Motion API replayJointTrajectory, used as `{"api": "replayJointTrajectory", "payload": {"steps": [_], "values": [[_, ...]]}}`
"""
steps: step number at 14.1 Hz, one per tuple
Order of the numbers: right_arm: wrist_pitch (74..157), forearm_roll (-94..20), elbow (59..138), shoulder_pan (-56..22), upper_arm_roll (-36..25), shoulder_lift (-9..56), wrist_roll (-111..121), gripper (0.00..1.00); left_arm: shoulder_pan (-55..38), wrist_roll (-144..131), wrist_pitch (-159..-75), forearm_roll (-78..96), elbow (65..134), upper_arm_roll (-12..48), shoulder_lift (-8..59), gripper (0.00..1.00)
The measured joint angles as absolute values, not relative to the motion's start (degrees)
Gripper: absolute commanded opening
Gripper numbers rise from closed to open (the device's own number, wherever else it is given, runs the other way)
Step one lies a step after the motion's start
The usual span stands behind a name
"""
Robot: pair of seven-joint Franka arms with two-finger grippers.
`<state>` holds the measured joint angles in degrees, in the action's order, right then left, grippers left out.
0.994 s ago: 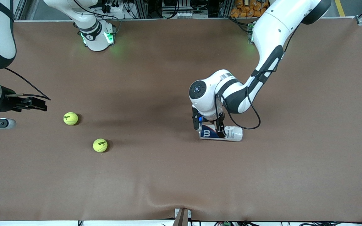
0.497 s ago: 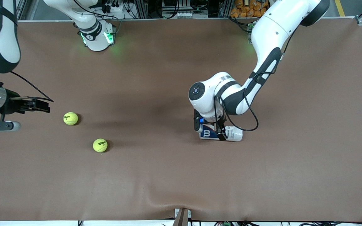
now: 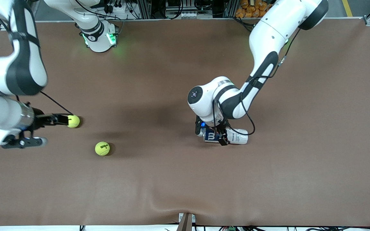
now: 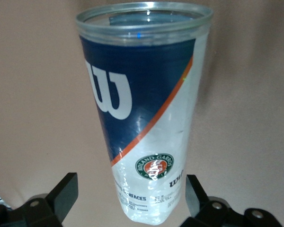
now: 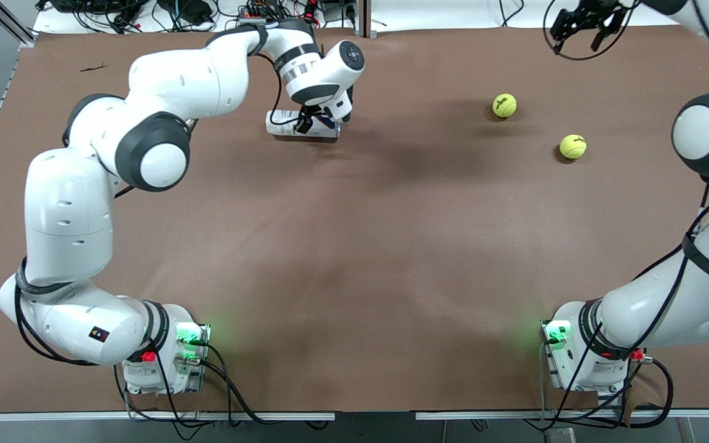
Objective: Insert tennis ball vertically with right arm
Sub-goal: 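Grasp and lift the can upright while the right gripper reaches a ball, then close the right gripper on the nearer tennis ball and lift it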
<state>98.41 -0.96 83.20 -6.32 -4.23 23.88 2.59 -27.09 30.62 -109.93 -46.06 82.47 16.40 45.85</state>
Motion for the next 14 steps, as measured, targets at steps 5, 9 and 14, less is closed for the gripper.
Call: {"api": "replayJointTrajectory", "payload": {"steps": [5, 9, 14], "values": [[110.5, -0.9, 83.2, -8.8, -4.2, 30.3, 2.8, 1.0, -28.5, 29.5, -109.3, -46.1, 82.3, 14.0, 46.7, 1.0], [116.5, -0.9, 83.2, -9.9, -4.1, 36.7, 5.8, 1.0, -28.5, 27.8, -106.8, -46.1, 82.2, 13.7, 47.2, 1.0], [123.0, -0.9, 83.2, -12.0, -4.1, 41.5, 18.6, 1.0, -28.5, 27.3, -106.6, -46.1, 82.1, 13.5, 48.5, 1.0]]}}
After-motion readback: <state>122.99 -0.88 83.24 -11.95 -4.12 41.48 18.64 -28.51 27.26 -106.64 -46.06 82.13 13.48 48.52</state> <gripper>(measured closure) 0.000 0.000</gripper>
